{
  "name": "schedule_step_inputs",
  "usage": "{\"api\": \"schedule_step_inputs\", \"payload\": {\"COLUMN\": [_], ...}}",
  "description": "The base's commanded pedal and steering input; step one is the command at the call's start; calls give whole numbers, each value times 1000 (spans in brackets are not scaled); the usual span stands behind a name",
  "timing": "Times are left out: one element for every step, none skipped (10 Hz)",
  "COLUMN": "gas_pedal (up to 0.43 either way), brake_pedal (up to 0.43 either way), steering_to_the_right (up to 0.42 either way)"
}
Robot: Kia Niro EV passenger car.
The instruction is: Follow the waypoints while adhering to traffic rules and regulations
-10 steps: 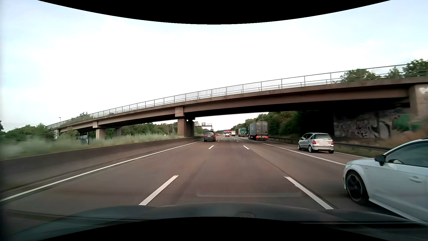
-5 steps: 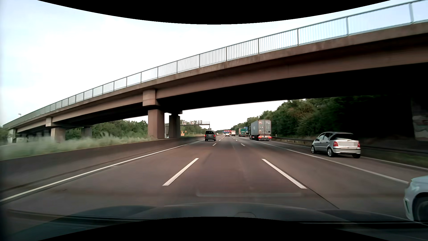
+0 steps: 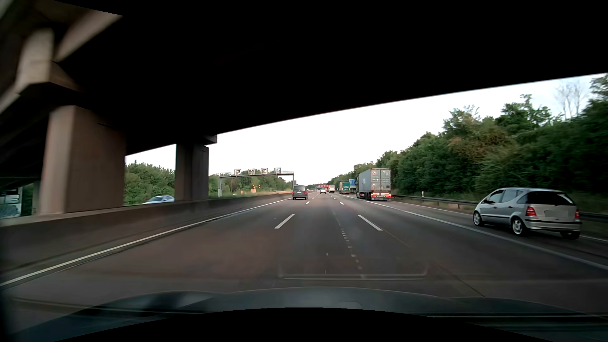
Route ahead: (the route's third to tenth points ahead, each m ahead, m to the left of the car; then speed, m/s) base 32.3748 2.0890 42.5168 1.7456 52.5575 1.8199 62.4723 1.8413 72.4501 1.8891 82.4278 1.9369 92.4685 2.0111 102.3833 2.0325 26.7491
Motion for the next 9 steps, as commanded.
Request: {"api": "schedule_step_inputs", "payload": {"gas_pedal": [189,189,189,189,189,189,189,189,189], "brake_pedal": [0,0,0,0,0,0,0,0,0], "steering_to_the_right": [-4,-4,-4,-4,-4,-4,-4,-4,-4]}}
